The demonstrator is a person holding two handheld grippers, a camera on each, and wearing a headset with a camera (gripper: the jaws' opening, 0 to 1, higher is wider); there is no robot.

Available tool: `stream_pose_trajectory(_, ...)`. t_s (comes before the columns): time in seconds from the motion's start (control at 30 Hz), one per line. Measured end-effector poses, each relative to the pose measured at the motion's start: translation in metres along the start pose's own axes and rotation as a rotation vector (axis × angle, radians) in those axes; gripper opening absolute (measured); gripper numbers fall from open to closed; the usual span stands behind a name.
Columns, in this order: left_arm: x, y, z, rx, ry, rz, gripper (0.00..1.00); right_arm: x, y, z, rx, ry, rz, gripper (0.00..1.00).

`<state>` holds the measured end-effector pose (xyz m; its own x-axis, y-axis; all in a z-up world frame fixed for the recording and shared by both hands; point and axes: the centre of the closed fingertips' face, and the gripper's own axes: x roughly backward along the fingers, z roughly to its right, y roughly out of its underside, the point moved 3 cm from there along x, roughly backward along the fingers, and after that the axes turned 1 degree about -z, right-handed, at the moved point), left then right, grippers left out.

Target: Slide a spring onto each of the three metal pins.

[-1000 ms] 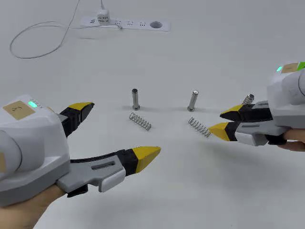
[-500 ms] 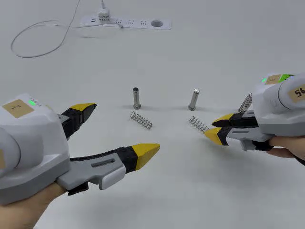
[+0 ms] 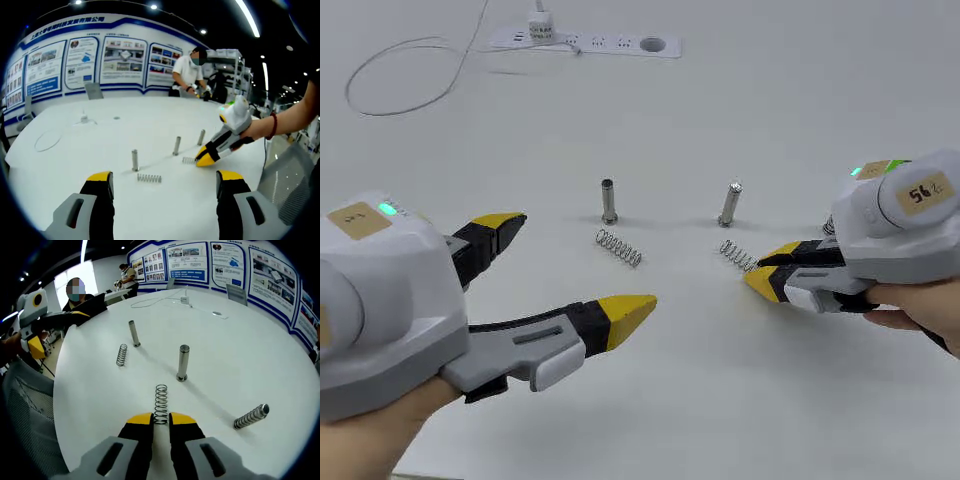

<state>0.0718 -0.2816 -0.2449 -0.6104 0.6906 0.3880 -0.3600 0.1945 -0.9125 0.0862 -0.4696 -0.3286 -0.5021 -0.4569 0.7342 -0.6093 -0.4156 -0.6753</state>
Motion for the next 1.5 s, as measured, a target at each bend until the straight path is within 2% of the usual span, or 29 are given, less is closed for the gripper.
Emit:
stream_pose_trajectory(0.37, -0.001, 0.000, 0.003, -0.002, 0.016, -0.007, 0.82, 0.000, 0.001, 0.002, 0.030, 0.017, -0.012, 0.11)
stream_pose_trajectory(0.5, -0.001, 0.000, 0.003, -0.003, 0.019, -0.012, 0.81, 0.000, 0.001, 0.004, 0.019, 0.026, -0.014, 0.11)
stream_pose_trajectory(0.6, 0.000, 0.001, 0.004, -0.005, 0.021, -0.021, 0.80, 0.004, -0.002, 0.004, -0.016, 0.026, 0.004, 0.11)
stream_pose_trajectory(0.83, -0.001, 0.002, 0.003, 0.010, 0.020, -0.030, 0.76, 0.012, -0.013, -0.001, -0.029, 0.015, 0.045, 0.11)
stream_pose_trajectory(0.93, -0.002, 0.000, 0.002, 0.022, 0.022, -0.030, 0.74, 0.017, -0.020, -0.005, -0.029, 0.008, 0.069, 0.11)
stream_pose_trajectory(1.1, -0.003, -0.004, 0.000, 0.062, 0.029, -0.022, 0.70, 0.027, -0.035, -0.016, -0.042, -0.032, 0.143, 0.11)
stream_pose_trajectory(1.23, -0.003, -0.004, 0.000, 0.090, 0.035, -0.026, 0.64, 0.035, -0.048, -0.030, -0.010, -0.078, 0.210, 0.11)
stream_pose_trajectory(1.5, -0.005, -0.011, 0.004, 0.196, 0.076, 0.016, 0.57, 0.044, -0.063, -0.049, 0.025, -0.141, 0.298, 0.11)
